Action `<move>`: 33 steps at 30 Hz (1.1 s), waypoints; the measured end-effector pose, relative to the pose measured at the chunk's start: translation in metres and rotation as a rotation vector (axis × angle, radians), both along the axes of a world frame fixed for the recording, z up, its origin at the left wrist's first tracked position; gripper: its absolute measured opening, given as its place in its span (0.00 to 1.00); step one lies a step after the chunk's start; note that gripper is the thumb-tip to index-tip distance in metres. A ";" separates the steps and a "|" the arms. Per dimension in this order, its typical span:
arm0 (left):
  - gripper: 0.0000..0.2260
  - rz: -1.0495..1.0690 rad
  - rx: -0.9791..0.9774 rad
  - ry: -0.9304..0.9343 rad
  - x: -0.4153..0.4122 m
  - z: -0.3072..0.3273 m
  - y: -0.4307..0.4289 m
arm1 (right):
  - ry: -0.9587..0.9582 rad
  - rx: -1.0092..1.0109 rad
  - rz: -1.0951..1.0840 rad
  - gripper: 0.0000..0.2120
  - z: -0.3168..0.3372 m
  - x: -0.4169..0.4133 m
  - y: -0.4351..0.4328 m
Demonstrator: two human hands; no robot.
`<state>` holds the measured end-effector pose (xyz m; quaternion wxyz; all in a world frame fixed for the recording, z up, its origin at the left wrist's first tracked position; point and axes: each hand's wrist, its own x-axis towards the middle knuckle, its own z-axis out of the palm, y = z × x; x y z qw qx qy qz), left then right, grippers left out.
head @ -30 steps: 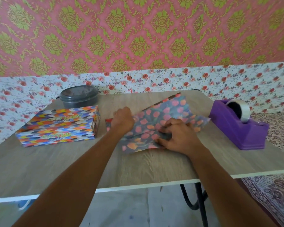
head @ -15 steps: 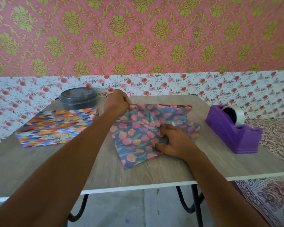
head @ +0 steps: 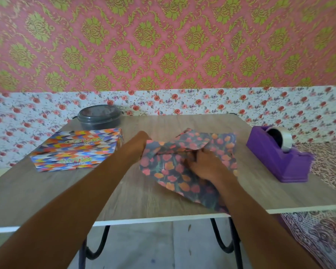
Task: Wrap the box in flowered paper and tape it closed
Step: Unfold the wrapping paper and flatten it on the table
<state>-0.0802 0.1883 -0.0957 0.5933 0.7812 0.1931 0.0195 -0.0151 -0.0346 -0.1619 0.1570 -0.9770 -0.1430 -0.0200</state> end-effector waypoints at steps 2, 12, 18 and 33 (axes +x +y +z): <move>0.07 0.012 0.113 -0.002 0.004 -0.003 0.003 | -0.041 -0.110 -0.009 0.40 -0.010 -0.013 0.000; 0.10 0.165 0.670 -0.094 0.014 0.021 -0.002 | 0.016 -0.232 0.019 0.35 -0.003 -0.023 -0.002; 0.14 0.225 0.717 -0.263 0.002 0.035 0.005 | 0.022 -0.245 0.031 0.35 -0.003 -0.020 -0.003; 0.11 0.363 0.890 -0.217 -0.014 0.034 0.066 | 0.034 -0.232 0.033 0.35 -0.002 -0.022 -0.002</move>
